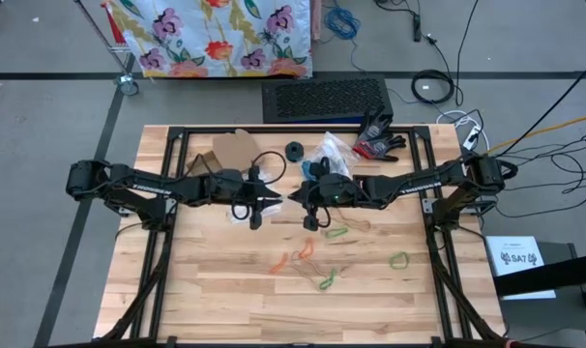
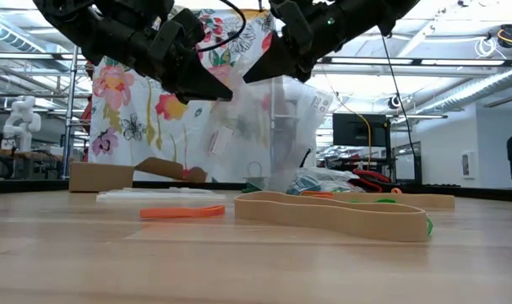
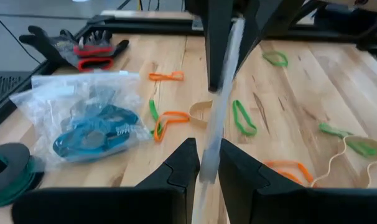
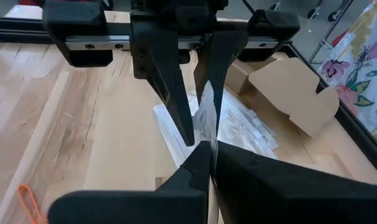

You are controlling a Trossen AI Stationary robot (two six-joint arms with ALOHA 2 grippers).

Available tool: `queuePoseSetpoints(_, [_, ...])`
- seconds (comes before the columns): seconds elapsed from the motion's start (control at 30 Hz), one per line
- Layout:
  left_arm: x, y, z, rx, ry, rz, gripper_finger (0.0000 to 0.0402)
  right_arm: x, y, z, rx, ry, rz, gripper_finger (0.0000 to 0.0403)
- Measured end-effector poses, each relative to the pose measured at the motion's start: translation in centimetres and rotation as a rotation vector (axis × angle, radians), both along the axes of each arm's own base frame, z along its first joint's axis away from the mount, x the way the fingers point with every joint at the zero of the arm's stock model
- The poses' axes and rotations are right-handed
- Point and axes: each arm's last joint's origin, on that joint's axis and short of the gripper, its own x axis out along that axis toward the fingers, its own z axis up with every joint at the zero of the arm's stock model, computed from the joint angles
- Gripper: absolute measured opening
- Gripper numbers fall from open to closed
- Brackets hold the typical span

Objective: Sort rubber bands
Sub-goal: Open the transparent zip bag

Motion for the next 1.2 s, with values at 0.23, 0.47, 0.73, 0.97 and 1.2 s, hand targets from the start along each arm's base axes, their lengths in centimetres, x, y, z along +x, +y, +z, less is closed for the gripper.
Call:
queuePoseSetpoints(0.23, [-0.3, 0.1, -0.6, -0.003, 0.067, 0.028, 0.0040, 0.2, 0.0, 0.4, -0.020, -0.037, 0.010, 0.0000])
queuePoseSetpoints(0.47, [-0.2, 0.1, -0.5, -0.001, 0.052, 0.029, 0.0010, 0.1, 0.0, 0.2, -0.007, -0.020, 0.004, 0.0000])
queuePoseSetpoints(0.73, [-0.2, 0.1, -0.5, -0.001, 0.058, 0.030, 0.0024, 0.1, 0.0, 0.1, 0.001, -0.014, 0.004, 0.0000])
queuePoseSetpoints(0.97, [-0.4, -0.1, -1.0, -0.055, 0.109, 0.011, 0.0006, 0.1, -0.1, 0.3, -0.081, -0.015, 0.070, 0.0026])
queuePoseSetpoints(1.2, [-0.8, -0.1, -1.2, -0.111, 0.275, 0.033, 0.0003, 0.1, -1.3, 0.2, -0.012, -0.017, 0.069, 0.0074])
